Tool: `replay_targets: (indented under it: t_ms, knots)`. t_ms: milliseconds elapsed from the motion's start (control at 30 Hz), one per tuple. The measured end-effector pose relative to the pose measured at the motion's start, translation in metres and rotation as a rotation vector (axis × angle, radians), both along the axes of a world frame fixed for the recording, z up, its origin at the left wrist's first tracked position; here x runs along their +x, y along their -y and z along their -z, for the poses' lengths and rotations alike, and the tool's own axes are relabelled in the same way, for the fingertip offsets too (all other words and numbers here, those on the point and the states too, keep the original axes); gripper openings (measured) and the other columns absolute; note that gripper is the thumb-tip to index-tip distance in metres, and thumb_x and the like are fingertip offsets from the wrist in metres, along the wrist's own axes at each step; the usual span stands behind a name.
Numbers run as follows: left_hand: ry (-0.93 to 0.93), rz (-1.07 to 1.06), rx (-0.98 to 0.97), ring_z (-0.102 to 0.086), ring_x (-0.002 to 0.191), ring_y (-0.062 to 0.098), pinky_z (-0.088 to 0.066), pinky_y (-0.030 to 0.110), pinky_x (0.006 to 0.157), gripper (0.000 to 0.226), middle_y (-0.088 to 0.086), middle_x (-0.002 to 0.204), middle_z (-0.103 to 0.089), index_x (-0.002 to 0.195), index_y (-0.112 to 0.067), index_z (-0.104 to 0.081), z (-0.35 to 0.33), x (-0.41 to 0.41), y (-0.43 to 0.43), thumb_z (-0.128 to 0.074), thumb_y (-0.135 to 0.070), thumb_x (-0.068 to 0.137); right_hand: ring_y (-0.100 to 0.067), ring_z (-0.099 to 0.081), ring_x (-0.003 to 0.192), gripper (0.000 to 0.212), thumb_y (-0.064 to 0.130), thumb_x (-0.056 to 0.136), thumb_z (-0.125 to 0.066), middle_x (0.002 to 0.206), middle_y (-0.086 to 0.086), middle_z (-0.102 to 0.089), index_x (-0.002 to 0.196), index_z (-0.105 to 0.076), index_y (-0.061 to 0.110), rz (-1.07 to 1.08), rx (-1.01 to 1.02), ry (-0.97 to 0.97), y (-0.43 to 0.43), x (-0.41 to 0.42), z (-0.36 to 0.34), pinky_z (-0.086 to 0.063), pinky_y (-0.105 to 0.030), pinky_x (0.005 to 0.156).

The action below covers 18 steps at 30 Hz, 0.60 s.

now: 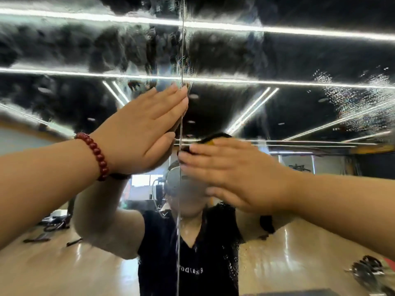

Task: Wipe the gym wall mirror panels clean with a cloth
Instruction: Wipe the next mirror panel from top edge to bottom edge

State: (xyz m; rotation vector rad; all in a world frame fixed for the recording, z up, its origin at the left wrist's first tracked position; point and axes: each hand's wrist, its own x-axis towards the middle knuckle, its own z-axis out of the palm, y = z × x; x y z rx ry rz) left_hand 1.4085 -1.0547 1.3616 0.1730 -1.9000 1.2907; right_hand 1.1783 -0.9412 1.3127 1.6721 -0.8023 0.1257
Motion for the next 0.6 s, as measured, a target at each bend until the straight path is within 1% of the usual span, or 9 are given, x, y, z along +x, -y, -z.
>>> replay_targets:
  t_ms: [67,133,200,267,300,367,433,500,600]
  knots:
    - [-0.006,-0.004,-0.002,-0.019,0.148,0.032,-0.01,0.039,0.119,0.064,0.02,0.159,-0.022,0.151,0.003,-0.028,0.005,0.0,-0.001,-0.027,-0.032,0.097,-0.012,-0.023,0.149,0.05,0.04,0.104,-0.03,0.158,0.007,-0.032,0.151,-0.037,0.025,0.009,0.051,-0.089,-0.002,-0.004,0.022,-0.018,-0.037,0.12]
    - [-0.009,-0.001,0.01,-0.02,0.148,0.032,-0.01,0.039,0.119,0.065,0.02,0.159,-0.023,0.151,0.003,-0.028,0.009,-0.001,-0.003,-0.026,-0.033,0.097,-0.012,-0.025,0.148,0.05,0.038,0.104,-0.033,0.158,0.007,-0.034,0.151,-0.039,0.023,0.005,0.095,-0.09,-0.005,-0.005,0.014,-0.017,-0.035,0.12]
    - [0.003,0.001,0.019,-0.021,0.147,0.033,-0.011,0.041,0.119,0.064,0.021,0.158,-0.024,0.15,0.003,-0.03,0.013,-0.003,-0.006,-0.026,-0.033,0.097,-0.015,-0.027,0.147,0.052,0.038,0.102,-0.033,0.157,0.002,-0.035,0.15,-0.04,0.019,-0.003,0.044,0.058,-0.007,-0.001,-0.012,-0.02,-0.039,0.12]
    - [0.011,0.004,0.019,-0.023,0.147,0.033,-0.012,0.043,0.118,0.064,0.021,0.158,-0.025,0.149,0.005,-0.031,0.018,-0.004,-0.007,-0.027,-0.032,0.097,-0.019,-0.026,0.148,0.058,0.041,0.1,-0.027,0.158,-0.001,-0.033,0.151,-0.037,0.016,-0.008,-0.032,0.241,-0.01,0.004,-0.042,-0.021,-0.043,0.118]
    - [0.01,0.005,0.019,-0.023,0.147,0.033,-0.012,0.043,0.118,0.065,0.021,0.158,-0.025,0.149,0.005,-0.031,0.021,-0.005,-0.007,-0.027,-0.033,0.097,-0.02,-0.024,0.148,0.061,0.043,0.099,-0.024,0.159,-0.001,-0.031,0.152,-0.035,0.016,-0.002,-0.065,0.296,-0.009,0.007,-0.052,-0.021,-0.043,0.118]
    - [0.003,0.004,0.023,-0.022,0.147,0.032,-0.012,0.043,0.118,0.065,0.021,0.158,-0.024,0.15,0.005,-0.029,0.026,-0.005,-0.006,-0.027,-0.033,0.097,-0.02,-0.023,0.149,0.062,0.044,0.099,-0.022,0.16,0.0,-0.029,0.153,-0.034,0.017,0.004,-0.105,0.32,-0.003,0.011,-0.051,-0.019,-0.041,0.118]
    - [0.005,0.004,0.036,-0.02,0.148,0.032,-0.012,0.044,0.119,0.066,0.021,0.159,-0.022,0.151,0.005,-0.028,0.028,-0.004,-0.004,-0.027,-0.033,0.097,-0.018,-0.026,0.148,0.057,0.042,0.1,-0.027,0.158,0.001,-0.033,0.151,-0.037,0.018,-0.014,-0.099,0.257,0.001,0.011,-0.025,-0.018,-0.039,0.118]
    - [0.007,-0.003,0.029,-0.021,0.148,0.033,-0.012,0.044,0.119,0.065,0.022,0.159,-0.023,0.15,0.005,-0.029,0.029,-0.002,-0.004,-0.027,-0.032,0.097,-0.016,-0.028,0.147,0.053,0.039,0.101,-0.033,0.157,0.002,-0.035,0.15,-0.04,0.02,-0.02,-0.054,0.123,0.001,0.004,0.011,-0.018,-0.038,0.118]
    - [0.0,-0.013,0.036,-0.02,0.148,0.033,-0.011,0.042,0.119,0.066,0.022,0.159,-0.023,0.15,0.005,-0.029,0.032,-0.001,-0.005,-0.026,-0.033,0.096,-0.013,-0.026,0.148,0.05,0.038,0.103,-0.032,0.158,0.006,-0.034,0.151,-0.038,0.023,0.004,0.021,-0.041,-0.002,-0.004,0.048,-0.018,-0.037,0.12]
